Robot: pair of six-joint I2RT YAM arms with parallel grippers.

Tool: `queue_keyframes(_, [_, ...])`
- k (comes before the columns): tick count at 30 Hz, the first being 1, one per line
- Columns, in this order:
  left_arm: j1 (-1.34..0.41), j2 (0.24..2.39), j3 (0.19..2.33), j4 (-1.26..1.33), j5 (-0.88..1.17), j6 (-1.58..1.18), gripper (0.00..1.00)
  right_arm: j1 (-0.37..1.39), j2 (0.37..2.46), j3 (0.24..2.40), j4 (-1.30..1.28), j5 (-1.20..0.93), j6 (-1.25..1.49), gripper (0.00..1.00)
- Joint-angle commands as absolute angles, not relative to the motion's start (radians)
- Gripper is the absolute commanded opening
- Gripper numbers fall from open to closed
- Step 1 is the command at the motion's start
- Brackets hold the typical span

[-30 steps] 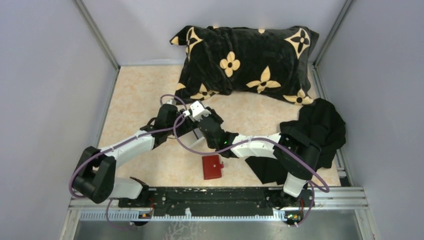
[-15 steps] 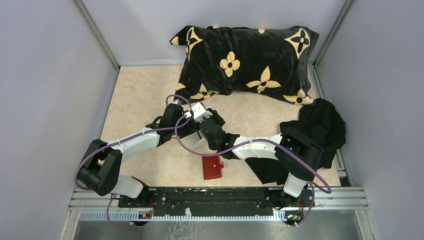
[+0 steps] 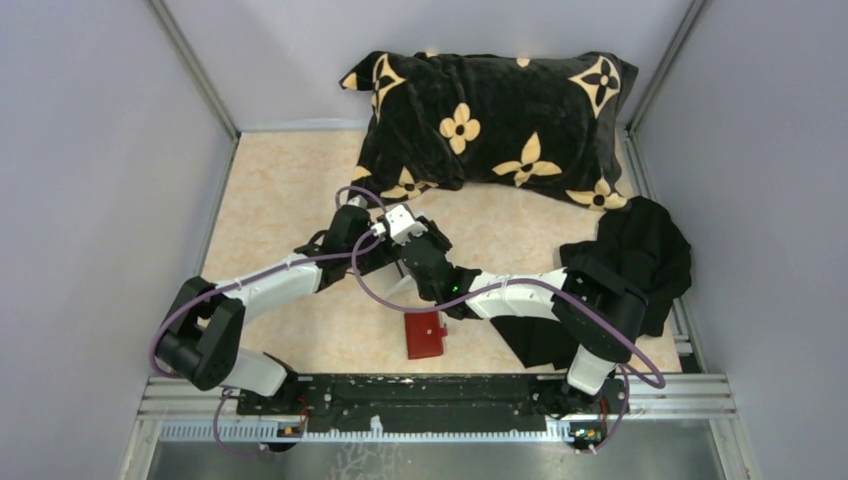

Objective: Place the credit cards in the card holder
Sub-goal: Pick up the credit card from the storage box.

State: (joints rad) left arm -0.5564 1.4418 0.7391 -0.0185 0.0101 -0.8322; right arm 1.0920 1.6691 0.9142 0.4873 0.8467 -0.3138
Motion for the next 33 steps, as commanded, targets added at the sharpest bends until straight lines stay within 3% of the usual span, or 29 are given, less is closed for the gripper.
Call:
queue_keyframes(1, [-0.555,1.468,0.756,0.077,-0.041,-0.875,0.8,1.175,1.59,0.929,0.557,0.713,-0.252,0.0])
queue_keyframes(12, [-0.614,1.514,0.728,0.118,-0.095,-0.914,0.65,1.175,1.552,0.957,0.467,0.704,-0.133,0.0])
queue_keyframes(23, [-0.659,1.558,0.715,0.028,-0.141,-0.884,0.59,1.175,1.51,0.967,0.462,0.712,-0.138,0.0])
queue_keyframes(25, [-0.66,1.564,0.713,0.028,-0.141,-0.881,0.52,1.175,1.511,0.966,0.463,0.716,-0.141,0.0])
queue_keyframes(29, [-0.661,1.549,0.714,0.02,-0.163,-0.877,0.23,1.175,1.516,0.958,0.471,0.729,-0.155,0.0])
queue_keyframes(33, [-0.66,1.53,0.734,-0.002,-0.185,-0.854,0.13,1.175,1.519,0.959,0.478,0.742,-0.169,0.0])
